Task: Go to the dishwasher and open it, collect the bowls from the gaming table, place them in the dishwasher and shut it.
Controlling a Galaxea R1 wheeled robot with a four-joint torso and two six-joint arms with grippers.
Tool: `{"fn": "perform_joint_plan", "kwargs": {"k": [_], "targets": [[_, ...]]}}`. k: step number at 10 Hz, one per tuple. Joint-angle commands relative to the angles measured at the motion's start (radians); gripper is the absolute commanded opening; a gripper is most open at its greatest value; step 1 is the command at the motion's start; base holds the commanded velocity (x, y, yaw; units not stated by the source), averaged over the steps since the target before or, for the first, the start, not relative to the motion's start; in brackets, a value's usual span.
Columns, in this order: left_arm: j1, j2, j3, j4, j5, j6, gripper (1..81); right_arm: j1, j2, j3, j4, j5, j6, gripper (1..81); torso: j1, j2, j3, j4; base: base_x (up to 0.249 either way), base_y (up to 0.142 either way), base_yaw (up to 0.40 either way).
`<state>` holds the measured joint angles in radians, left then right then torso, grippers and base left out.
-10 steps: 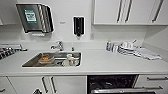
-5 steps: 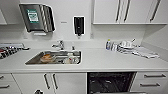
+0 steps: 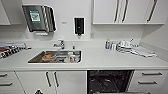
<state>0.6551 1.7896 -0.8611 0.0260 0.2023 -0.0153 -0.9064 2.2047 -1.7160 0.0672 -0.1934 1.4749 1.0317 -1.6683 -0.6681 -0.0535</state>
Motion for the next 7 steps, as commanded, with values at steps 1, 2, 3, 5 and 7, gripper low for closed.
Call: {"fn": "perform_joint_plan", "kwargs": {"k": [1,2,3,5,7], "targets": [[-0.096,-0.028,0.023,0.003,0.006,0.003,81.1,0.048,-0.015,-0.005,0.009,-0.115,-0.004,81.1,0.000,0.000,0.000,0.000,-0.079,0.000,0.000],[-0.088,-0.024,0.023,0.006,0.006,0.003,81.1,0.030,0.005,-0.026,0.008,-0.106,-0.005,81.1,0.000,0.000,0.000,0.000,-0.079,0.000,0.000],[-0.079,-0.018,0.019,0.008,0.006,0.003,81.1,0.000,0.022,-0.053,0.008,-0.070,-0.010,81.1,0.000,0.000,0.000,0.000,-0.079,0.000,0.000],[-0.068,-0.008,0.013,0.009,0.006,0.003,81.1,-0.038,0.051,-0.097,0.009,-0.024,-0.011,81.1,0.000,0.000,0.000,0.000,-0.079,0.000,0.000],[-0.056,-0.005,0.013,0.009,0.006,0.005,81.1,-0.053,0.074,-0.122,0.009,-0.024,-0.013,81.1,0.001,0.000,0.000,0.000,-0.080,0.000,0.000]]}}
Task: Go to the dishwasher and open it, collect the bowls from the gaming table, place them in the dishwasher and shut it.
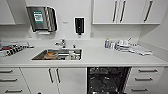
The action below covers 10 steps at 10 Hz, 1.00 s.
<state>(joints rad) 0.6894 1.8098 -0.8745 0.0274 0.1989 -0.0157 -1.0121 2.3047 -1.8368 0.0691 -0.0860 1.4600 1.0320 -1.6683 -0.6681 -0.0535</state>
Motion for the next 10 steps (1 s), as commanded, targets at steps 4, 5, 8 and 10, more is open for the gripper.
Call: {"fn": "perform_joint_plan", "kwargs": {"k": [4,5,8,10], "targets": [[-0.044,-0.016,-0.001,0.008,0.008,0.011,81.1,0.043,-0.041,0.012,0.000,-0.129,-0.007,81.1,0.000,0.000,0.000,0.000,-0.020,0.000,0.000],[-0.026,-0.006,-0.018,0.008,0.008,0.011,81.1,0.037,-0.049,0.013,-0.003,-0.117,-0.041,81.1,0.000,0.000,0.000,0.000,0.000,0.000,0.000],[0.094,0.054,-0.150,0.009,0.007,0.014,81.1,0.014,-0.052,-0.004,-0.006,-0.115,-0.398,81.1,0.000,0.000,0.000,0.000,0.000,0.000,0.000],[0.204,0.118,-0.263,0.026,-0.009,0.042,81.1,-0.041,-0.037,-0.048,-0.009,-0.115,-0.678,81.1,0.000,0.000,0.000,0.000,0.000,0.000,0.000]]}}
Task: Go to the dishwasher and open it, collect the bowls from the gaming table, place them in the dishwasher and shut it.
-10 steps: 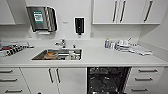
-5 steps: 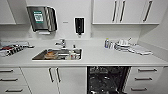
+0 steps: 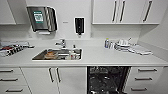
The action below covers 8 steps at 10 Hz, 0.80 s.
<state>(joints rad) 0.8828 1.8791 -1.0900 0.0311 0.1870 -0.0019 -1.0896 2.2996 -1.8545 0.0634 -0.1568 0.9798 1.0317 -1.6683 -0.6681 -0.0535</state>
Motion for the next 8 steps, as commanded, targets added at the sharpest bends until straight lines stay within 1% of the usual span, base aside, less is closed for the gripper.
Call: {"fn": "perform_joint_plan", "kwargs": {"k": [1,2,3,4,5,6,7,8], "targets": [[0.052,0.083,-0.105,0.027,-0.003,0.028,81.1,0.023,-0.023,-0.040,-0.007,-0.044,-0.311,81.1,0.000,0.000,0.000,0.000,0.000,0.000,0.000],[0.101,0.114,-0.156,0.027,-0.018,0.030,81.1,0.003,-0.015,-0.044,-0.007,-0.044,-0.392,81.1,0.000,0.000,0.000,0.000,0.000,0.000,0.000],[0.152,0.153,-0.224,0.026,-0.064,0.028,81.1,-0.019,0.000,-0.057,-0.008,-0.044,-0.466,81.1,0.000,0.000,0.000,0.000,0.000,0.000,0.000],[0.201,0.184,-0.280,0.021,-0.110,0.026,81.1,-0.034,0.010,-0.066,-0.008,-0.044,-0.515,81.1,0.000,0.000,0.000,0.000,0.000,0.000,0.000],[0.235,0.225,-0.365,0.015,-0.139,0.019,81.1,-0.046,0.020,-0.067,-0.008,-0.044,-0.602,81.1,0.000,0.000,0.000,0.000,0.000,0.000,0.000],[0.258,0.252,-0.415,0.010,-0.139,0.016,81.1,-0.056,0.025,-0.072,-0.007,-0.044,-0.656,81.1,0.000,0.000,0.000,0.000,0.000,0.000,0.000],[0.294,0.279,-0.469,0.009,-0.138,0.003,81.1,-0.071,0.025,-0.075,-0.008,-0.043,-0.702,81.1,0.000,0.000,0.000,0.000,0.000,0.000,0.000],[0.319,0.296,-0.507,0.009,-0.138,-0.003,81.1,-0.083,0.027,-0.077,-0.008,-0.043,-0.734,81.1,0.000,0.000,0.000,0.000,0.000,0.000,0.000]]}}
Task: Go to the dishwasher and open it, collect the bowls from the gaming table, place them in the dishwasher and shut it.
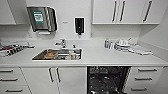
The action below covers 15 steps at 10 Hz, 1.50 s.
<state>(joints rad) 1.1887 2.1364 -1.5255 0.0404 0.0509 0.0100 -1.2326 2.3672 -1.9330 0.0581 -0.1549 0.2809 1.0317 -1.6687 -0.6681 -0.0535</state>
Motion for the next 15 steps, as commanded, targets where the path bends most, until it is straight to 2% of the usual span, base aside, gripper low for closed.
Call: {"fn": "perform_joint_plan", "kwargs": {"k": [1,2,4,5,7,11,12,13,15], "targets": [[0.031,0.051,-0.096,0.001,-0.002,-0.018,81.1,0.049,-0.032,-0.004,-0.003,-0.045,-0.069,81.1,0.000,0.000,0.000,0.000,0.000,0.000,0.000],[0.045,0.063,-0.104,0.006,0.004,-0.016,81.1,0.037,-0.024,-0.007,-0.003,-0.045,-0.104,81.1,-0.064,0.100,0.000,0.000,0.000,0.000,0.000],[0.079,0.090,-0.130,0.007,0.007,-0.016,81.1,-0.003,-0.015,-0.009,-0.003,-0.041,-0.155,81.1,-0.079,0.121,0.000,0.000,0.000,0.000,0.000],[0.098,0.109,-0.159,0.009,0.007,-0.016,81.1,-0.025,-0.009,-0.010,-0.003,-0.035,-0.160,81.1,-0.096,0.148,0.000,0.000,0.000,0.000,0.000],[0.140,0.163,-0.235,0.009,0.003,-0.016,81.1,-0.075,0.025,-0.053,-0.003,0.027,-0.175,81.1,-0.143,0.222,0.000,0.000,0.000,0.000,0.000],[0.191,0.284,-0.378,0.007,-0.005,-0.016,81.1,-0.135,0.120,-0.148,-0.003,0.054,-0.206,81.1,-0.239,0.371,0.000,0.000,0.000,0.000,0.000],[0.200,0.314,-0.404,0.009,-0.003,-0.016,81.1,-0.143,0.132,-0.161,-0.001,0.069,-0.204,81.1,-0.262,0.408,0.038,0.000,0.000,0.000,0.000],[0.213,0.333,-0.424,0.004,-0.005,-0.016,81.1,-0.147,0.143,-0.176,0.005,0.092,-0.204,81.1,-0.285,0.443,0.058,0.000,0.000,0.000,0.000],[0.228,0.372,-0.441,0.006,-0.005,-0.015,81.1,-0.155,0.177,-0.210,0.003,0.095,-0.204,81.1,-0.333,0.518,0.114,0.000,0.000,0.000,0.000]]}}
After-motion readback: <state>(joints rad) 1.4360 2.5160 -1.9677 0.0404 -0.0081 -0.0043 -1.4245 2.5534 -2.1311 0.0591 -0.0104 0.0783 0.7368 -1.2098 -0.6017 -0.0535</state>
